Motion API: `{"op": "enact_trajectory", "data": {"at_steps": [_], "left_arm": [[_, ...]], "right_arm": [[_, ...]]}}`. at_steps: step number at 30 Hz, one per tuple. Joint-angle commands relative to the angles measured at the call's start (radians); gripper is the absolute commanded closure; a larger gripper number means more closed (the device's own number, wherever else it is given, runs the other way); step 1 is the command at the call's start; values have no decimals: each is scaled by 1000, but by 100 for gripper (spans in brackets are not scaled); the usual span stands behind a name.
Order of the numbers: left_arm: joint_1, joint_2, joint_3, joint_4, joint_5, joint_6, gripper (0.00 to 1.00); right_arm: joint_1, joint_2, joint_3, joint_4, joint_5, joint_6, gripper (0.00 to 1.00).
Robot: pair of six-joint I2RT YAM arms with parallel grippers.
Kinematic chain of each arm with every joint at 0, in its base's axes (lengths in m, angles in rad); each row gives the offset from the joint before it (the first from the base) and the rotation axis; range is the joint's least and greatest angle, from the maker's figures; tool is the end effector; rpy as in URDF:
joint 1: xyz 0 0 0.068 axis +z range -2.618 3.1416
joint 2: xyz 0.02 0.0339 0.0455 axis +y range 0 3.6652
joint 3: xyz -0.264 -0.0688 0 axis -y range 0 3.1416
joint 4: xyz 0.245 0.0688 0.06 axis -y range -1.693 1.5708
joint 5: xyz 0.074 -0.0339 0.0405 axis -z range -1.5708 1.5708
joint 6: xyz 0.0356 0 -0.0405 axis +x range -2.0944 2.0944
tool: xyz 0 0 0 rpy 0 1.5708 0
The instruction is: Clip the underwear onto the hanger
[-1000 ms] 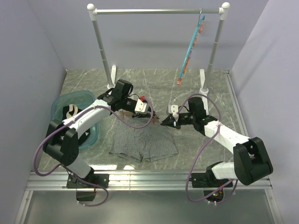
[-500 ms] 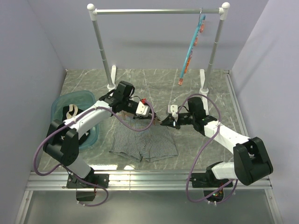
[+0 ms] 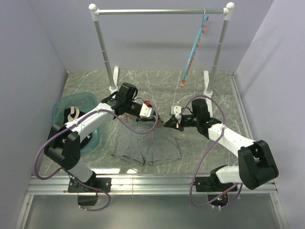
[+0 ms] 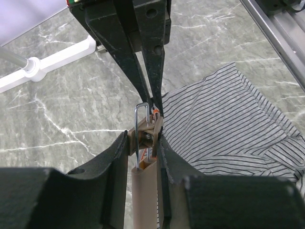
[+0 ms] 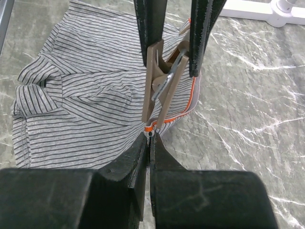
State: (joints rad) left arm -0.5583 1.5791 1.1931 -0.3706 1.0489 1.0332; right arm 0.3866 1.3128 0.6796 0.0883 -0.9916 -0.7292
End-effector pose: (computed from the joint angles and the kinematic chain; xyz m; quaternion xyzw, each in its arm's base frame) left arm 0.2707 -0.2055 0.2779 0.7066 0.4146 -0.3663 0.4413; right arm 0.2348 0.1277 0.2237 -0.6038 0.5266 0.3349 0.4960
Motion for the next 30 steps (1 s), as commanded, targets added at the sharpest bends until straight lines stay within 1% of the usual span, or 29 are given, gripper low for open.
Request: {"op": "enact_trajectory", "data": {"at_steps": [1, 7, 22, 26, 30], "left_arm": [[-8, -10, -1, 51, -10, -16, 100], [-9, -1, -6, 61, -20, -25, 100], [-12, 22, 13, -62, 5, 80, 100], [-14, 33, 31, -117, 5, 126, 100], [-12, 38, 46, -133, -4, 133, 100]], "right_arm": [[8, -30, 17, 21, -16, -12, 100], [8, -41, 5, 13, -18, -29, 100], [8, -38, 14, 24, -4, -12, 100], [6, -38, 12, 1, -2, -56, 100], [14, -46, 3, -22, 7, -104, 100]]}}
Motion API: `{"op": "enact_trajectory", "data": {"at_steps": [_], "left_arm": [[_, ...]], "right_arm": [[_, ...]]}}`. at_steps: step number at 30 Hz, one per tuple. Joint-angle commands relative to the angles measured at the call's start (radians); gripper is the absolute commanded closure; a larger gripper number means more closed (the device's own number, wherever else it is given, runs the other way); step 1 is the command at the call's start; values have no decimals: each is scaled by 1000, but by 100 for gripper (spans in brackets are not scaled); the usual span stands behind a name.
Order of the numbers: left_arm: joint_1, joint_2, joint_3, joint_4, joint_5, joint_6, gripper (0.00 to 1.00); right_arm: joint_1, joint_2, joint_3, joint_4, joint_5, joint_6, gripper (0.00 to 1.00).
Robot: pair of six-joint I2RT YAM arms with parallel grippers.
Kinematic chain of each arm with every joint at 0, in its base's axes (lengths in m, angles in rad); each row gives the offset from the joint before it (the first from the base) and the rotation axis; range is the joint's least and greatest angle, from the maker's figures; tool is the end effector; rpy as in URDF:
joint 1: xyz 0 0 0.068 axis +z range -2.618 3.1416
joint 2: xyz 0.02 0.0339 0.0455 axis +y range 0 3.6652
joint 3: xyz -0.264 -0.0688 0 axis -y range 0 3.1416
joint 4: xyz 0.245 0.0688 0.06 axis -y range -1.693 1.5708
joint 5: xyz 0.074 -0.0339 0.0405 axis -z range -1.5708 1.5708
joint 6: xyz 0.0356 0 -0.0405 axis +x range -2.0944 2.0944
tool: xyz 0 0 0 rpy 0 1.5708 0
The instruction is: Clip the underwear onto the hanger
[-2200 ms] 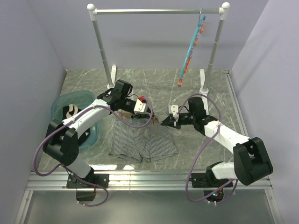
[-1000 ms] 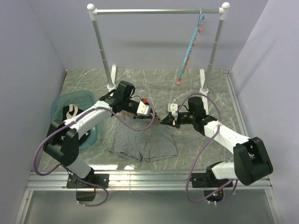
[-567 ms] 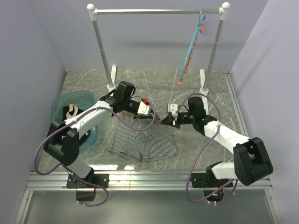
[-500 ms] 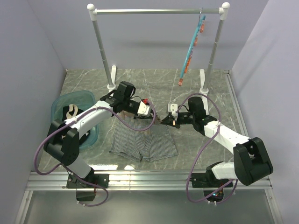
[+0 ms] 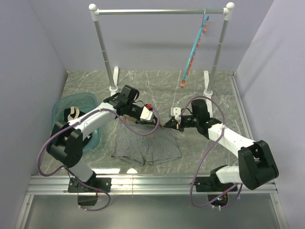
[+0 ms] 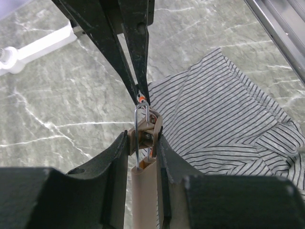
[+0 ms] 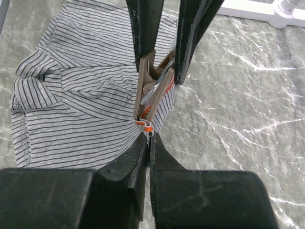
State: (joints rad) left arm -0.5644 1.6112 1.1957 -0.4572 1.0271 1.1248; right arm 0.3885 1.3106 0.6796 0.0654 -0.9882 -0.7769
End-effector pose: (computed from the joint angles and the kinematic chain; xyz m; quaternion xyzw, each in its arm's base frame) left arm 0.2697 -0.2068 0.2625 0.7236 0.4179 -0.3613 0.4139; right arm 0.2334 0.1276 0.2224 -0.6153 0.5185 0.3259 0.4963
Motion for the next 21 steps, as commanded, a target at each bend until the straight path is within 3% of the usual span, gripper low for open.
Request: {"op": "enact_trajectory", "data": {"at_steps": [1, 9, 21], "left_arm": [[-5, 4, 45, -37, 14, 29, 100], [-5, 1, 62, 21, 18, -60, 100], [-3, -5, 93, 6, 31, -71, 100]], "right_arm": [[13, -43, 2, 2, 6, -56, 100], [20, -42, 1, -6, 22, -68, 100], [29, -37, -3, 14, 45, -52, 100]]}}
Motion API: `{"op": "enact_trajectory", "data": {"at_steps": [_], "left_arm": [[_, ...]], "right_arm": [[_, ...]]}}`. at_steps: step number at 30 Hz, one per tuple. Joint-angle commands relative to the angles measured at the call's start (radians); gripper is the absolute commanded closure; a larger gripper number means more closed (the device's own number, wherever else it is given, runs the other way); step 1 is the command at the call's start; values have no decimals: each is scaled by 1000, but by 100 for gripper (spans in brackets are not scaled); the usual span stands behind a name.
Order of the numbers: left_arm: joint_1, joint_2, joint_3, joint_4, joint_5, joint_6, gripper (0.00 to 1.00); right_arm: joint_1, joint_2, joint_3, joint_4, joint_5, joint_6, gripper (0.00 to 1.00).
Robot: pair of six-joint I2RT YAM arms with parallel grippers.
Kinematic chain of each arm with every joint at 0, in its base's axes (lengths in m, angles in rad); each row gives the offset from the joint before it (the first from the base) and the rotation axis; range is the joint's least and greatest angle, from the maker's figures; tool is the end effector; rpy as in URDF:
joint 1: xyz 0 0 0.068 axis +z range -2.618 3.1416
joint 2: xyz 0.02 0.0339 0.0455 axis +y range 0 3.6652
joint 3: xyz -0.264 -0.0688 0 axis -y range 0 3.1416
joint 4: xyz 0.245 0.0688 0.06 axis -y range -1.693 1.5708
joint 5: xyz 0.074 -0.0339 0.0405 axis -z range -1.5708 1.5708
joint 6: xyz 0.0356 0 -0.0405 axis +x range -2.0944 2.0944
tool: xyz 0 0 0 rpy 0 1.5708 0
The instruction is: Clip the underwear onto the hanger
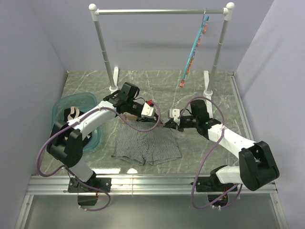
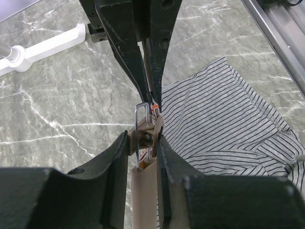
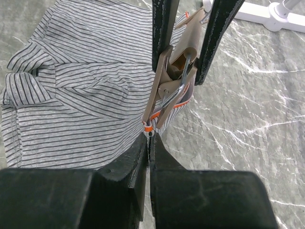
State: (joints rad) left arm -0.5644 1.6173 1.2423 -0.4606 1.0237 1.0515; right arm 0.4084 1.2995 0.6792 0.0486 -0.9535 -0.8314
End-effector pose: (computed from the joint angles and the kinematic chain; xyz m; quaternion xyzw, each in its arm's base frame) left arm 0.2746 -0.2098 0.2747 0.7098 0.4349 -0.3680 0.4143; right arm 0.2299 0.1311 0.2231 -0.6320 0.5071 0.3045 0.5007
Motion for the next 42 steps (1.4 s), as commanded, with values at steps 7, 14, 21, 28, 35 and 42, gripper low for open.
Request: {"op": "enact_trajectory", "data": {"at_steps": [7, 14, 21, 28, 35, 42], "left_arm": [[-3, -14, 39, 11, 35, 1, 100], [-6, -5, 32, 65, 4, -50, 100], [-11, 3, 20, 123, -36, -102, 100], [-12, 0, -3, 96, -36, -67, 100], [-12, 13, -29, 119, -39, -67, 100], [-12, 39, -27, 142, -42, -73, 100]], "right_arm": [[9, -22, 2, 66, 35, 63, 100], [9, -20, 8, 80, 33, 100, 100], [9, -22, 22, 88, 22, 150, 100], [7, -20, 22, 97, 18, 169, 100], [1, -22, 40, 89, 9, 181, 100], [-5, -20, 51, 76, -8, 181, 100]]}}
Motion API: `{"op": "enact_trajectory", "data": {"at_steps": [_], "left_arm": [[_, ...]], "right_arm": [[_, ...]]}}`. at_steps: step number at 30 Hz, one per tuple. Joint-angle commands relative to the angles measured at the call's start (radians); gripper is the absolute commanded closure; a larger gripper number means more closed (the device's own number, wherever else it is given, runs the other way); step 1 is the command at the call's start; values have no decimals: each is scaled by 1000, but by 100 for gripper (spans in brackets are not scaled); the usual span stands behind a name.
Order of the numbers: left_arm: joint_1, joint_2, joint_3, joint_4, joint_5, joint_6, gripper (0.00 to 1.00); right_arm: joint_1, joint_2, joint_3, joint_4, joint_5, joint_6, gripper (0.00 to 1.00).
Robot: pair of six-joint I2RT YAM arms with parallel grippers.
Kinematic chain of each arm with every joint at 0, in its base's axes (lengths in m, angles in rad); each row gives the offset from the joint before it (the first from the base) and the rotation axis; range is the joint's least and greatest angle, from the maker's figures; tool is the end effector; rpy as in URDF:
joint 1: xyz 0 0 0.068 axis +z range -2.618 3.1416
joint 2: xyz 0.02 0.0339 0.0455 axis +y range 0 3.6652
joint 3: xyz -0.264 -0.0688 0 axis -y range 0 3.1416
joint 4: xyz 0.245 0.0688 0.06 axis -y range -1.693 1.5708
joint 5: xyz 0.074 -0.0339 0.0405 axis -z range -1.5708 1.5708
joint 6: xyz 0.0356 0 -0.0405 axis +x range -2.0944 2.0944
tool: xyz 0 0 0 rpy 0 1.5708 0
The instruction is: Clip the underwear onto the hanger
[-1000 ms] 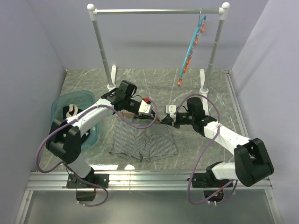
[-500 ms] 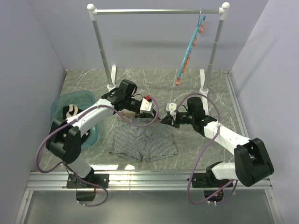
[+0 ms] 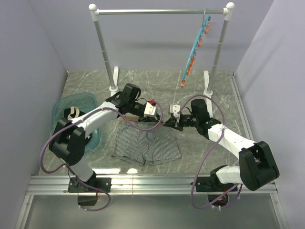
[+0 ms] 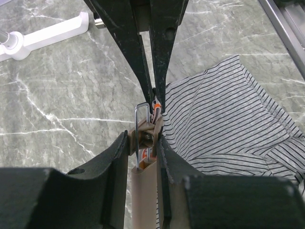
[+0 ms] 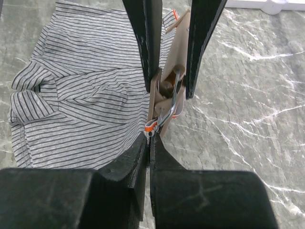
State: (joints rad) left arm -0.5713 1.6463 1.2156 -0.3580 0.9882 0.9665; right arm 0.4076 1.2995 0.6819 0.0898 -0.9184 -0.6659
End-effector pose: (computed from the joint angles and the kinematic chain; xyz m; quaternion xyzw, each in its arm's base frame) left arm 0.2813 -0.2162 0.2626 0.6959 0.4593 -0.3640 0.4151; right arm 0.2333 0.1316 0.2267 -0.5872 0.5550 0.3236 0.4923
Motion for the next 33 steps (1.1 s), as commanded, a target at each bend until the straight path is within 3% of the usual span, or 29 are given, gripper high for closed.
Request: {"op": "enact_trajectory", "data": {"at_steps": [1, 13, 19, 33], "left_arm": [[-6, 12, -2, 40, -5, 11, 100], [-6, 29, -24, 65, -14, -5, 100], [-7, 41, -19, 67, -19, -20, 89], [-7, 37, -7, 54, -32, -28, 50]], "right_arm": [[-3, -22, 47, 36, -46, 18, 100], [-18, -25, 57, 62, -53, 49, 100], [-24, -29, 59, 80, -62, 65, 100], [-24, -31, 65, 56, -73, 35, 100]]}}
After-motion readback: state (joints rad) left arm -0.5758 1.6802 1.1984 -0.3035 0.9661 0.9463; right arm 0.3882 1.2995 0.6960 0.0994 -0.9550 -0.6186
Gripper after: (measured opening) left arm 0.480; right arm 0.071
